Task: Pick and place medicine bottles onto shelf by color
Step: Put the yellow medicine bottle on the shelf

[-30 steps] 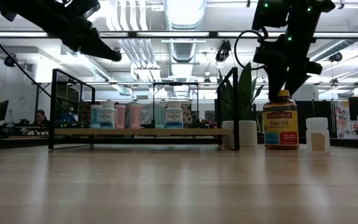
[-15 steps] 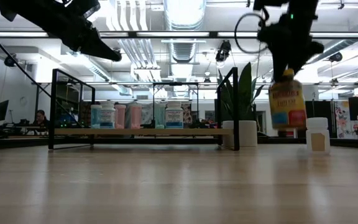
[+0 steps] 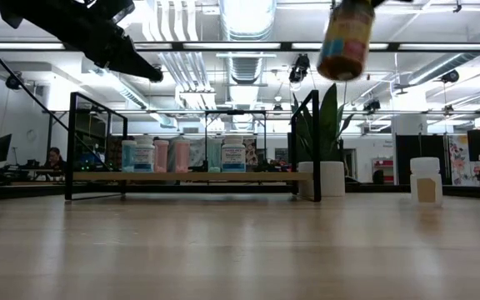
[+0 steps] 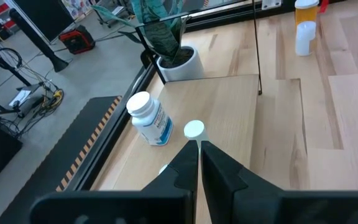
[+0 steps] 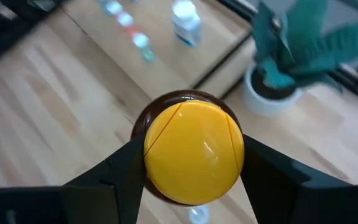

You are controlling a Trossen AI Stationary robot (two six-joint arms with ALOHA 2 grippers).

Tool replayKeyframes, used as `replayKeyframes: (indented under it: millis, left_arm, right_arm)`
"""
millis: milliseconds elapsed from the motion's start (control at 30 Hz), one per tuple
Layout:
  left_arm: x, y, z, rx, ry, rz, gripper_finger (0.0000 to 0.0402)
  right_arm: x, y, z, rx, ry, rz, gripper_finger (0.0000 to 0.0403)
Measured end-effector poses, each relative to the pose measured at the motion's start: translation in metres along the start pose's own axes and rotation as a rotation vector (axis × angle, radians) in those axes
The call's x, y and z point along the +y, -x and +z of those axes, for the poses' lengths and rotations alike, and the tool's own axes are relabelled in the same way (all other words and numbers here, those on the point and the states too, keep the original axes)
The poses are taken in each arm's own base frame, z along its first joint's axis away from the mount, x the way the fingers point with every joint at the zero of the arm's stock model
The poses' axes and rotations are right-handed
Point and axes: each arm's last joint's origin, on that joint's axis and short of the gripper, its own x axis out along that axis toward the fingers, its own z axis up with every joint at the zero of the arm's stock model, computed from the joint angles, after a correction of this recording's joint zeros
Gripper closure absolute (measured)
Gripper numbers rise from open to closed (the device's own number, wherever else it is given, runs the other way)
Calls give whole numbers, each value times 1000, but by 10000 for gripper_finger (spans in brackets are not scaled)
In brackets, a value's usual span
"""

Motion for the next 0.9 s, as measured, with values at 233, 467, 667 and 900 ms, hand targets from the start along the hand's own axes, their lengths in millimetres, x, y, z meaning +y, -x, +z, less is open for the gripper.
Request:
replayKeyframes:
  millis: [233,467,667,900]
  left_arm:
    - [0,0,0,-1,0,0,400]
    - [0,0,0,-1,1,0,400]
    - [0,0,0,-1,1,-1,400]
    - [0,0,0,-1,0,-1,400]
  right_arm:
    - [26,-13,18,-56,126,34,190]
    - [59,-51,40,-75,325,35,186]
    - [74,-100,62,-26,376,-23,183]
    - [65,-166,84,89,398,-71,184]
